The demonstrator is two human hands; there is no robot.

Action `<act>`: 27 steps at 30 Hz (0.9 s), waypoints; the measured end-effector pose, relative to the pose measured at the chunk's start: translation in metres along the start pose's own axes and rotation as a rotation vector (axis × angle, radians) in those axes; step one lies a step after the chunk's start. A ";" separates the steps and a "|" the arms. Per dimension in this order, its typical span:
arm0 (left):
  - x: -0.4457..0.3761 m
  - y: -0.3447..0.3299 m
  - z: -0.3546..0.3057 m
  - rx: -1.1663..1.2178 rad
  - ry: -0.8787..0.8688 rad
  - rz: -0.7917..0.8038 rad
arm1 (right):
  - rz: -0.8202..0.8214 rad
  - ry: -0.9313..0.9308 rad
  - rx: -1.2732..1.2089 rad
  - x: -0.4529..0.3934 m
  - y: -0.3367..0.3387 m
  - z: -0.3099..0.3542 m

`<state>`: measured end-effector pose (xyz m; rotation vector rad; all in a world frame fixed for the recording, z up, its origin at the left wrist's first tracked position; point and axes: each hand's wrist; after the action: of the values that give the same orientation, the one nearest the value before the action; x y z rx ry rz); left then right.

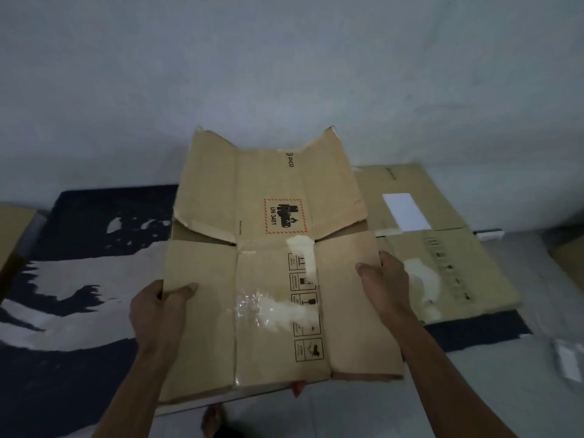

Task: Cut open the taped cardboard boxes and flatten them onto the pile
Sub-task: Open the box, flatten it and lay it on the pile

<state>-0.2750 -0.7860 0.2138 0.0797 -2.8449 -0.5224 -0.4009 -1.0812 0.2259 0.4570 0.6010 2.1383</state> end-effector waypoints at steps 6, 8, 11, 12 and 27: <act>0.083 -0.106 -0.016 0.084 0.046 0.133 | -0.113 0.002 0.070 -0.020 0.129 -0.060; 0.104 -0.137 -0.020 0.080 0.054 0.162 | -0.128 0.002 0.136 -0.031 0.163 -0.076; 0.126 -0.181 -0.031 0.094 0.062 0.176 | -0.138 -0.012 0.208 -0.057 0.202 -0.097; 0.130 -0.195 -0.035 0.100 0.069 0.181 | -0.145 -0.022 0.216 -0.067 0.212 -0.104; 0.106 -0.375 -0.060 0.048 0.213 0.114 | -0.022 -0.092 0.198 -0.257 0.247 -0.160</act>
<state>-0.3592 -1.1675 0.1594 -0.0172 -2.6352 -0.3959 -0.4926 -1.4605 0.2064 0.6502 0.7647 2.0333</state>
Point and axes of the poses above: each hand's wrist, its own x-axis away from the middle knuckle, its own y-axis out of the back of the hand, z = x × y, and after that the axes turned 4 degrees about y, right-handed
